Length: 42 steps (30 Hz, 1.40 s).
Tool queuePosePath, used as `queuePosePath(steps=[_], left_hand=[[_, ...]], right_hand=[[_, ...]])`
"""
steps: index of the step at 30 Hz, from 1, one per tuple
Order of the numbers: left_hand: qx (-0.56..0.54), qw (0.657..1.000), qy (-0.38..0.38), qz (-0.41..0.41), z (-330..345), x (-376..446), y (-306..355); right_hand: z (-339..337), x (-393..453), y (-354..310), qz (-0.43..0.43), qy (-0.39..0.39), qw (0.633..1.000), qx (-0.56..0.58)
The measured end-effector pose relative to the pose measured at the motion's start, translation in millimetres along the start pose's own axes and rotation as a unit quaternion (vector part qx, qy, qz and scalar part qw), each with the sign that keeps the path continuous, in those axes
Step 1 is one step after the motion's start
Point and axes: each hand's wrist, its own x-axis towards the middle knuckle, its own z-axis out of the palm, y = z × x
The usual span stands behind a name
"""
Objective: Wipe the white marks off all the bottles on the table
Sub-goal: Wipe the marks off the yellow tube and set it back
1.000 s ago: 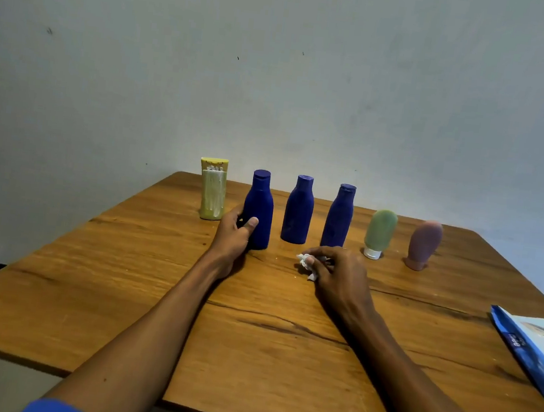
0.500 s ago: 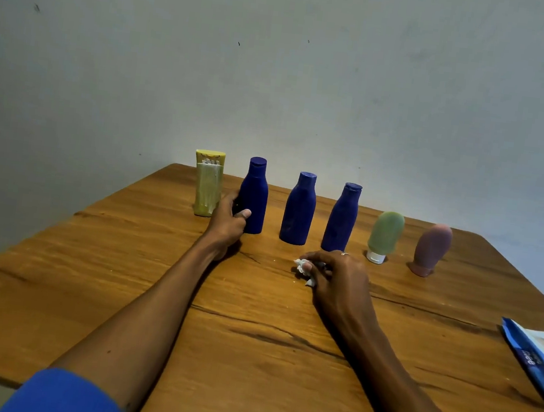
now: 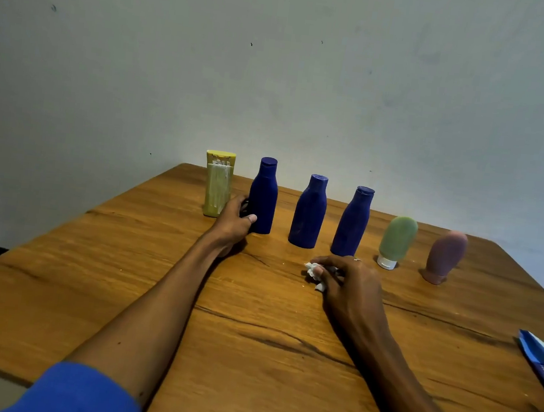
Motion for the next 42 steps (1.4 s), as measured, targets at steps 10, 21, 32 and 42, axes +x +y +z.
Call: queuePosePath(steps=[10,21,32,42], left_hand=[[-0.010,1.000,0.014,0.016,-11,-13,-5],[-0.042,0.996,0.069,0.034,-42,-49,-6],[0.012,0.968,0.246,0.045,-69,-53,-5],[0.068,0.970,0.234,0.017,-78,-23,-17]], right_hand=[[-5,-6,-7,-0.034,-0.009,0.999,-0.039],[10,-20,-29,-0.169,-0.044,0.979,-0.105],[45,-4,-60,-0.182,-0.032,0.977,-0.107],[70,17,-68,-0.199,-0.041,0.973,-0.108]])
